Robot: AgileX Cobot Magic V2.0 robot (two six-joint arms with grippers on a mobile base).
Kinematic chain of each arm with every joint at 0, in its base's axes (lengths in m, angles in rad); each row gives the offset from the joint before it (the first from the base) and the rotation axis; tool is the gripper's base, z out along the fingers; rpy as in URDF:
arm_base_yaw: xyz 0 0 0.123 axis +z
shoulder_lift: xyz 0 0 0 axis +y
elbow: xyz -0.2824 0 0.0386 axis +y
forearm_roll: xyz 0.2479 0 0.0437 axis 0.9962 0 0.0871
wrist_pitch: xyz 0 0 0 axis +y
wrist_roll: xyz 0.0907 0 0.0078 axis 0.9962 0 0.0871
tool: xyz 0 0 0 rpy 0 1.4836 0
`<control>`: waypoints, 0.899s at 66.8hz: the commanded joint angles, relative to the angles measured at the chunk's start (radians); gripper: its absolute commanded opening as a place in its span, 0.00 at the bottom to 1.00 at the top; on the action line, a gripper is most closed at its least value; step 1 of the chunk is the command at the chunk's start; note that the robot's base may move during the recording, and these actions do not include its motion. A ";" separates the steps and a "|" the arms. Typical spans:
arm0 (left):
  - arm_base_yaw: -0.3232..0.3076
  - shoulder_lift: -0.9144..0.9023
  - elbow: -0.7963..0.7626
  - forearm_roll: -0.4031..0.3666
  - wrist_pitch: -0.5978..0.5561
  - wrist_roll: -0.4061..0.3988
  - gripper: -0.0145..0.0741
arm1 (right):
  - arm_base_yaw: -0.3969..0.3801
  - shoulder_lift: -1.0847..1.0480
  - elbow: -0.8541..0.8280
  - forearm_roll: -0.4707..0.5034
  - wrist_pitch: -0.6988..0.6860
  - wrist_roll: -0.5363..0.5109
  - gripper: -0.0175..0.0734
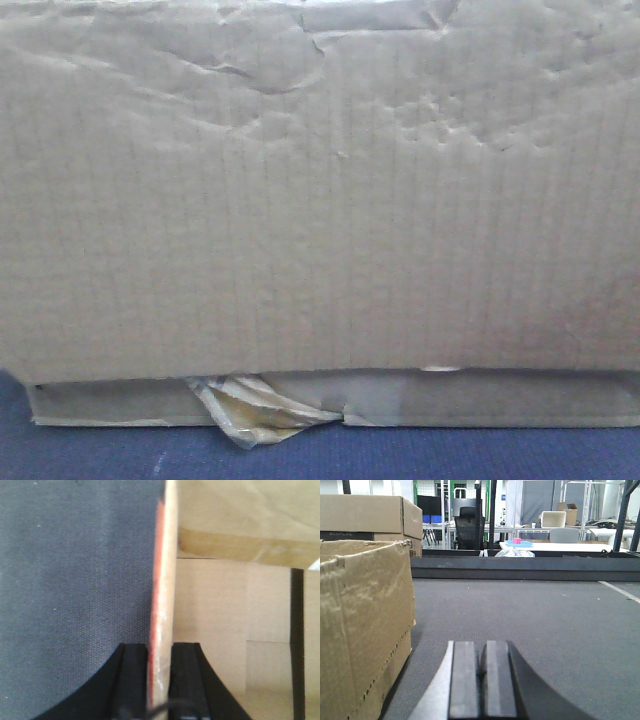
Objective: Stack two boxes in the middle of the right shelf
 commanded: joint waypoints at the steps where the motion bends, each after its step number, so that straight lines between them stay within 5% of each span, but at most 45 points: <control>1: -0.002 -0.004 -0.007 -0.010 -0.019 0.000 0.04 | -0.003 -0.003 0.002 0.002 -0.017 -0.005 0.01; 14: 0.010 -0.023 -0.096 -0.005 0.040 -0.002 0.04 | -0.003 -0.003 0.002 0.002 -0.017 -0.005 0.01; 31: 0.132 -0.089 -0.302 -0.005 0.132 -0.074 0.04 | -0.003 -0.003 0.002 0.002 -0.017 -0.005 0.01; 42: 0.166 -0.125 -0.445 -0.168 0.219 -0.143 0.04 | -0.003 -0.003 0.002 0.002 -0.017 -0.005 0.01; 47: 0.129 -0.138 -0.501 -0.223 0.241 -0.161 0.04 | -0.003 -0.003 0.002 0.002 -0.017 -0.005 0.01; 60: -0.075 -0.170 -0.620 -0.008 0.255 -0.428 0.04 | -0.003 -0.003 0.002 0.002 -0.017 -0.005 0.01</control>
